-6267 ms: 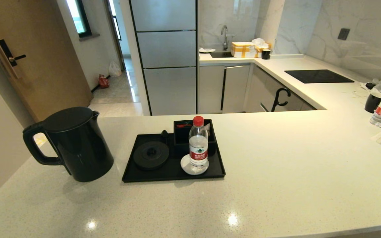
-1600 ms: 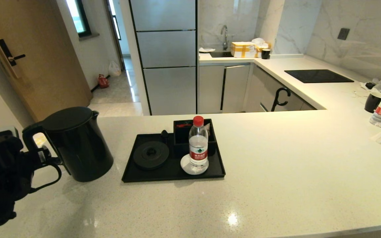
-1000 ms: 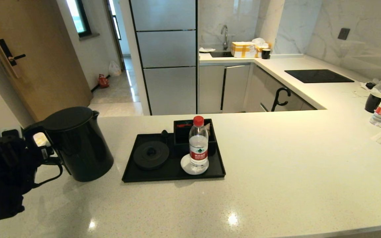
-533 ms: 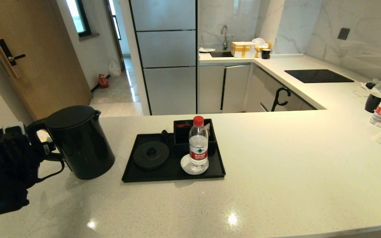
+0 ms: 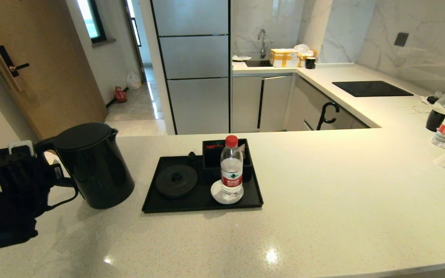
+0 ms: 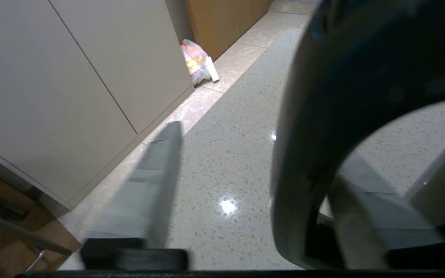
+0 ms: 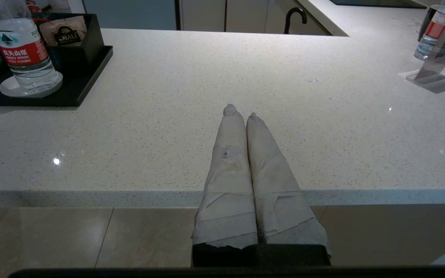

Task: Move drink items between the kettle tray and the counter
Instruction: Return the kettle to its original position

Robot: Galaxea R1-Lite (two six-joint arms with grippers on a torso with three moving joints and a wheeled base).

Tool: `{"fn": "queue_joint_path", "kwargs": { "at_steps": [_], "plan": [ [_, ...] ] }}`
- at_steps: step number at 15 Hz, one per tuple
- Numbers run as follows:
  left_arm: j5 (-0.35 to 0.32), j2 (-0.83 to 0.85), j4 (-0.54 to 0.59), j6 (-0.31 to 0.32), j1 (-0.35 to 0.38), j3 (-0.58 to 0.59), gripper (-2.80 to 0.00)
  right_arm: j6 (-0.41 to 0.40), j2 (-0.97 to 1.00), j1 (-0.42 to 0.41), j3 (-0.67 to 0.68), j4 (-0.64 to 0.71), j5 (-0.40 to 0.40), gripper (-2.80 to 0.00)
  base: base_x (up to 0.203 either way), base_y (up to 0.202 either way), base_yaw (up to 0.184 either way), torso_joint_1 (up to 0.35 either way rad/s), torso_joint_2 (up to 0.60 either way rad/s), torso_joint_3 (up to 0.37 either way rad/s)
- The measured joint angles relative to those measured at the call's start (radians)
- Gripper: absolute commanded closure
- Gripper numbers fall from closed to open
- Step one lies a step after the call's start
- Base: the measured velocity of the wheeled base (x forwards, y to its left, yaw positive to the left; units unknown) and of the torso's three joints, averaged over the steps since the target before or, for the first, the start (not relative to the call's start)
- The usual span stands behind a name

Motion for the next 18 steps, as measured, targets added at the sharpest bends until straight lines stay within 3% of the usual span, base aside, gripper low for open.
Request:
{"fn": "queue_joint_path", "kwargs": {
  "at_steps": [14, 18],
  "plan": [
    [-0.008, -0.071, 0.011, -0.014, -0.024, 0.007, 0.0, 0.0, 0.0, 0.0, 0.0, 0.0, -0.001, 0.0, 0.0, 0.0, 0.0, 0.0, 0.0, 0.0],
    [-0.011, -0.167, 0.099, -0.061, -0.024, -0.026, 0.0, 0.0, 0.0, 0.0, 0.0, 0.0, 0.0, 0.0, 0.0, 0.0, 0.0, 0.0, 0.0, 0.0]
  ]
}}
